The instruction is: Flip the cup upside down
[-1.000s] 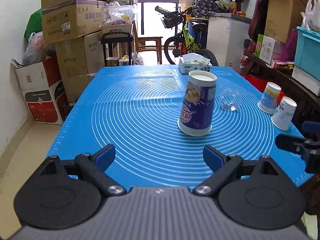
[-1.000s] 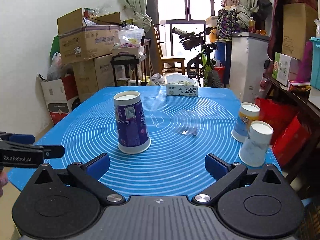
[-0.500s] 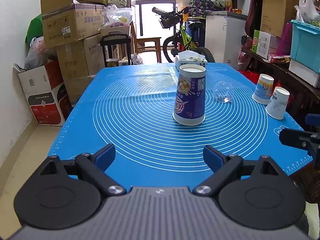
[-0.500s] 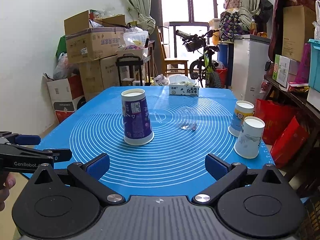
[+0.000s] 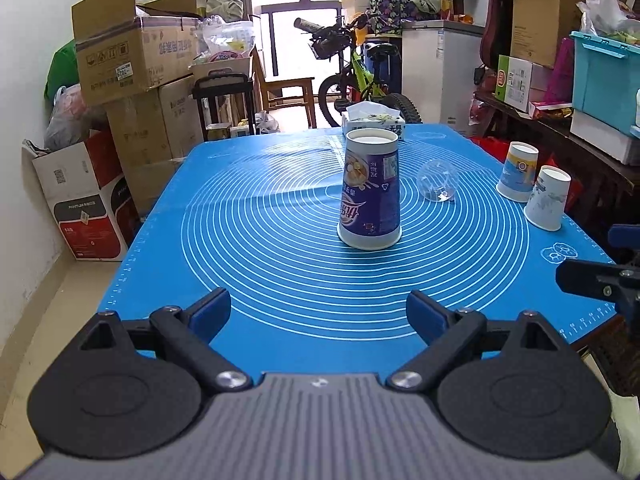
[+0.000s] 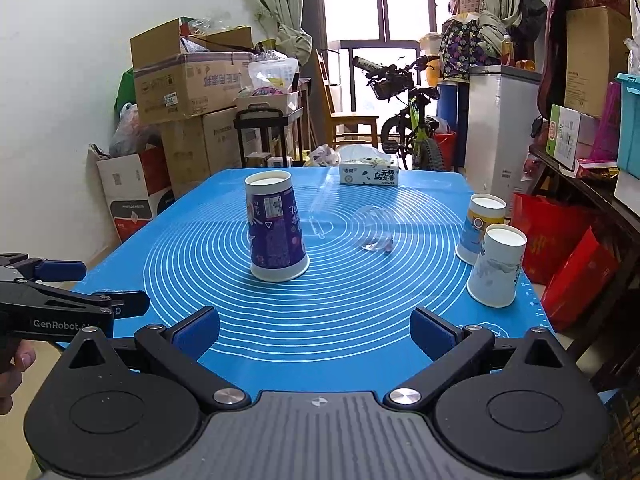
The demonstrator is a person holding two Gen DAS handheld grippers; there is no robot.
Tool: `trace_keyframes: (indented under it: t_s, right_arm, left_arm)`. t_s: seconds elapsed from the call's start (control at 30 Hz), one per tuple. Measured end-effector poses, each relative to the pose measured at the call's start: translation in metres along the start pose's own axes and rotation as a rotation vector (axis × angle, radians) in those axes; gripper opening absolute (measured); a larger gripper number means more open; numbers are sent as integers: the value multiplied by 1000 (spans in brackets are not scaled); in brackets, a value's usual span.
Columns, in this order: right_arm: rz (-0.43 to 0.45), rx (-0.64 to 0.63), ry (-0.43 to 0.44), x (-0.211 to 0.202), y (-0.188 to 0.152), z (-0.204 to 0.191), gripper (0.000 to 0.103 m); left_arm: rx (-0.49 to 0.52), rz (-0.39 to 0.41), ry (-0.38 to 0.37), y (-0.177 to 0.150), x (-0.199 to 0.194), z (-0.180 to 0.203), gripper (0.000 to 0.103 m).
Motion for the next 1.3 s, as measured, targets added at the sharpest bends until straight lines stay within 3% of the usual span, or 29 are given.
trace_keyframes:
  t_s: [1.3]
  right_arm:
    - [-18,-6,3,4,-2,-2,103]
  left_arm:
    - [6,-11,-1,0,5,0,94]
Point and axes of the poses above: each gripper's, at about its wrist camera, not at the fingertips, and x roughly the way its jaws point, z to its right, y to its top, the point moved 8 cm from there along x, roughly the way its jaws point, and after that the axes turned 3 degrees about y, right-handed, at the moved point
